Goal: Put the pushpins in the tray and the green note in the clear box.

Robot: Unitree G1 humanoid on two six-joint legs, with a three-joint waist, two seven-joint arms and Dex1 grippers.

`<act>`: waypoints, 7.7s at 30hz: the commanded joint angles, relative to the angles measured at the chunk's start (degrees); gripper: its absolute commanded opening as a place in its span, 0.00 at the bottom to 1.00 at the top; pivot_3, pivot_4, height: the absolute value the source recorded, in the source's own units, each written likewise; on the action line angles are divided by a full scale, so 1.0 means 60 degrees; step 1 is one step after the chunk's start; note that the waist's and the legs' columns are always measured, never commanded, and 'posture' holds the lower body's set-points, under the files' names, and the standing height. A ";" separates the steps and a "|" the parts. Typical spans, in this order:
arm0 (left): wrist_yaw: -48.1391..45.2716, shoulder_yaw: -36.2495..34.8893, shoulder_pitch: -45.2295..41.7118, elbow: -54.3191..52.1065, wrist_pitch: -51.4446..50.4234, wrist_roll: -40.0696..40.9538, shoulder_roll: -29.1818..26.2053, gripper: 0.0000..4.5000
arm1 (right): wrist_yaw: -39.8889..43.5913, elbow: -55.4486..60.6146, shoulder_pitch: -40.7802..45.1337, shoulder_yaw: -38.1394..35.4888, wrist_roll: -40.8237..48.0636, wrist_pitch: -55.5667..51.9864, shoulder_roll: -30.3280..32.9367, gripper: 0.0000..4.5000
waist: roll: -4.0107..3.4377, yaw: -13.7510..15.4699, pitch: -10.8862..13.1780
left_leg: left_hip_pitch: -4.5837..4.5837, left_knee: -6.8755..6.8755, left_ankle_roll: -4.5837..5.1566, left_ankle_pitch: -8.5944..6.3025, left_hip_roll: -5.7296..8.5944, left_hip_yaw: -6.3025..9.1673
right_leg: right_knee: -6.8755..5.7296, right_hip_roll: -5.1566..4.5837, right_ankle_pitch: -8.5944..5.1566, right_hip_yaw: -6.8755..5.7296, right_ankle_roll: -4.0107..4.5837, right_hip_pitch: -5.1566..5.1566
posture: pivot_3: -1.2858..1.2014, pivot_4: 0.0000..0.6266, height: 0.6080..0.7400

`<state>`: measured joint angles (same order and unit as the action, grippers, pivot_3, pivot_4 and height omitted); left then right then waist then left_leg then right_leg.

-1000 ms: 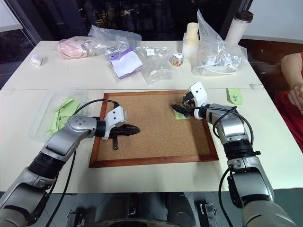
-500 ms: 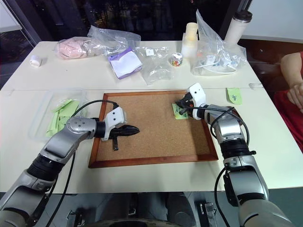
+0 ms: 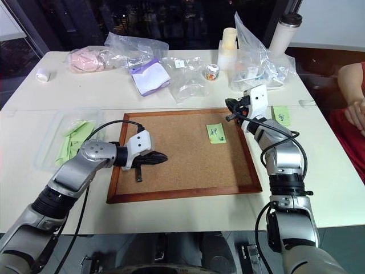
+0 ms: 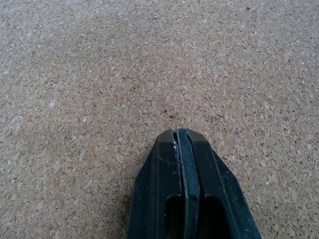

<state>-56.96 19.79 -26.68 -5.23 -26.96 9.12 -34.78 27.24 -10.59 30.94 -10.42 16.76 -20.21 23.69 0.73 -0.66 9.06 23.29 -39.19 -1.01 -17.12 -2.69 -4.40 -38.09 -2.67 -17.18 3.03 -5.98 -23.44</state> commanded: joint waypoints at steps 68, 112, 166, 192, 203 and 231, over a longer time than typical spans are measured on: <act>-0.0236 0.0379 0.0084 0.0694 0.0415 -0.1028 -0.0007 0.00 | 0.0650 0.2926 -0.2867 0.1333 0.0486 -0.0855 0.0572 0.97 | -0.0050 -0.0011 -0.0031 | -0.0111 0.0013 0.0019 -0.0011 0.0004 -0.0005 | 0.0020 0.0007 -0.0004 0.0016 0.0002 0.0108 | 0.52 0.24 0.95; -0.0386 0.0649 0.0222 0.0823 0.0593 -0.1345 -0.0187 0.00 | -0.0869 0.1503 -0.3240 -0.1539 0.0333 -0.0948 0.1380 0.00 | -0.0051 -0.0058 -0.0032 | -0.0143 0.0036 0.0022 -0.0014 -0.0002 -0.0005 | 0.0028 0.0010 -0.0007 0.0027 0.0009 0.0124 | 0.52 0.24 0.95; -0.0266 0.0586 0.0387 0.0611 0.0499 -0.1442 -0.0180 0.00 | 0.0268 0.2506 -0.2716 0.2371 -0.0238 -0.0198 -0.0676 0.99 | -0.0045 -0.0043 -0.0031 | -0.0139 0.0049 0.0033 -0.0020 -0.0006 0.0006 | 0.0051 0.0009 -0.0008 0.0025 0.0009 0.0124 | 0.52 0.24 0.95; -0.0270 0.0592 0.0226 0.0758 0.0625 -0.1464 -0.0110 0.00 | 0.0301 0.2073 -0.2905 0.1911 -0.0373 0.0234 -0.0890 0.01 | -0.0019 -0.0046 -0.0049 | -0.0147 0.0049 0.0033 -0.0020 -0.0008 0.0008 | 0.0051 0.0010 -0.0008 0.0025 0.0010 0.0132 | 0.52 0.24 0.95; -0.0328 0.0593 0.0390 0.0595 0.0530 -0.1419 -0.0203 0.00 | 0.0374 0.4241 -0.2428 0.1396 0.0470 -0.0627 -0.0502 0.01 | -0.0021 -0.0043 -0.0047 | -0.0145 0.0051 0.0033 -0.0020 -0.0011 0.0010 | 0.0051 0.0007 -0.0008 0.0025 0.0010 0.0128 | 0.52 0.24 0.95; 0.0296 -0.4199 -0.5906 0.8863 -0.4254 0.3125 0.3882 0.99 | 0.0828 0.5378 -0.2133 0.1341 0.0839 -0.1608 0.0534 0.00 | 0.0069 -0.0021 0.0039 | 0.0075 0.0004 0.0039 -0.0022 0.0024 0.0018 | 0.0079 0.0001 0.0006 -0.0018 -0.0018 -0.0037 | 0.52 0.24 0.95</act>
<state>-56.07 -3.80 -61.34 45.43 -52.29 28.07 -11.17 32.00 19.91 17.81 -1.10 21.26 -30.04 26.01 1.14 -0.78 9.30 23.74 -39.10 -0.76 -17.26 -2.56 -4.29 -37.60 -2.65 -17.14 2.94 -6.09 -23.70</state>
